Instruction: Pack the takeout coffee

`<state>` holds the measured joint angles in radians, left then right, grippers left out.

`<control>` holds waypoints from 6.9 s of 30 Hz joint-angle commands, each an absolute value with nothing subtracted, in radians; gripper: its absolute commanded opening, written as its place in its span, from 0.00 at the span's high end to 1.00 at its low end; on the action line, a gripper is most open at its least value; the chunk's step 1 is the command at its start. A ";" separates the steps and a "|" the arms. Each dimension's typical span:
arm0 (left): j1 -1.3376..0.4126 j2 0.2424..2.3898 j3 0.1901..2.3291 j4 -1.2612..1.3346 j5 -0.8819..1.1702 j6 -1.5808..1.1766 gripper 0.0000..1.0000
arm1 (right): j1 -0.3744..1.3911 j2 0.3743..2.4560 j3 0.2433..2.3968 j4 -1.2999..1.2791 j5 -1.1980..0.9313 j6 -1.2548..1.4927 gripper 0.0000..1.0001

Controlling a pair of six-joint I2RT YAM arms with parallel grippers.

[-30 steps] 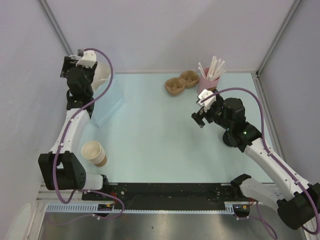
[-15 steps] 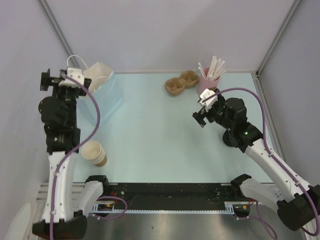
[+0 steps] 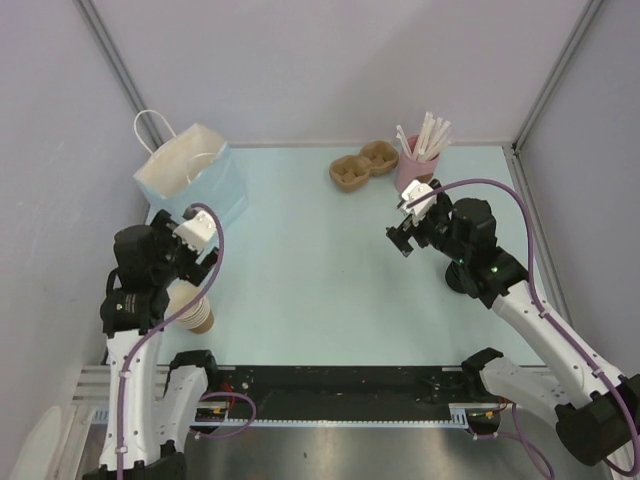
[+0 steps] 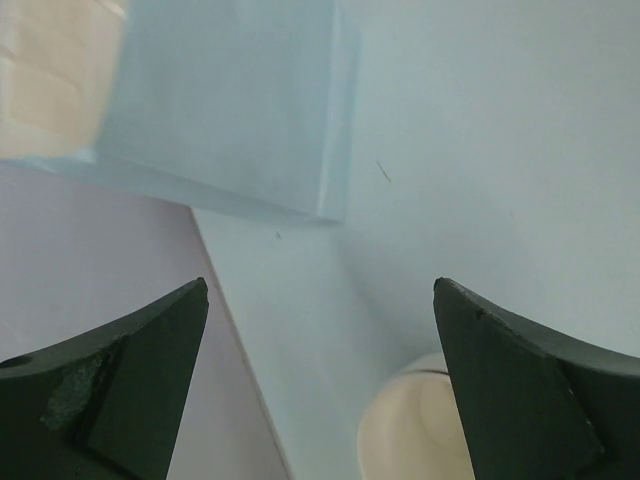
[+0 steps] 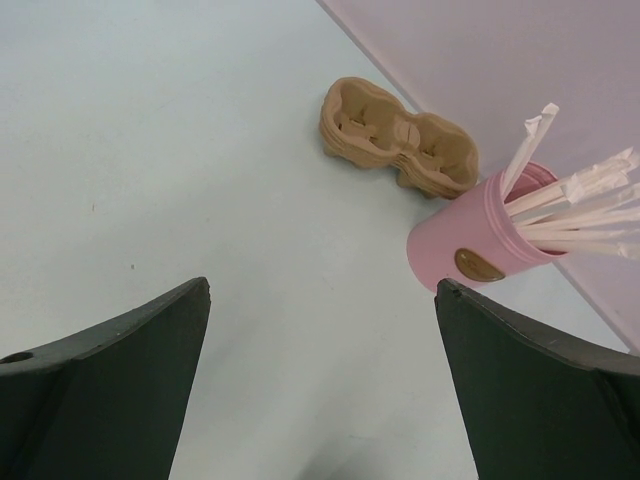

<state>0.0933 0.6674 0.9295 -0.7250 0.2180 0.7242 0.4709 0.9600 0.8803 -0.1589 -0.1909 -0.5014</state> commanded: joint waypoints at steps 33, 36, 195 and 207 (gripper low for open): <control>0.687 0.906 1.023 -1.158 0.758 1.225 0.08 | 0.465 0.928 0.870 -0.124 -0.212 -0.518 0.00; 0.695 0.959 1.032 -1.236 0.756 1.284 0.08 | 0.466 0.933 0.870 -0.127 -0.215 -0.520 0.00; 0.796 1.120 0.971 -0.770 0.426 0.903 0.61 | 0.463 0.931 0.870 -0.133 -0.215 -0.528 0.00; 0.796 1.112 0.976 -0.762 0.433 0.891 0.70 | 0.463 0.933 0.870 -0.133 -0.215 -0.529 0.00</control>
<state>0.7864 1.1252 0.9756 -0.7864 0.4213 0.8909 0.4671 0.9493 0.8673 -0.1596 -0.2008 -0.5243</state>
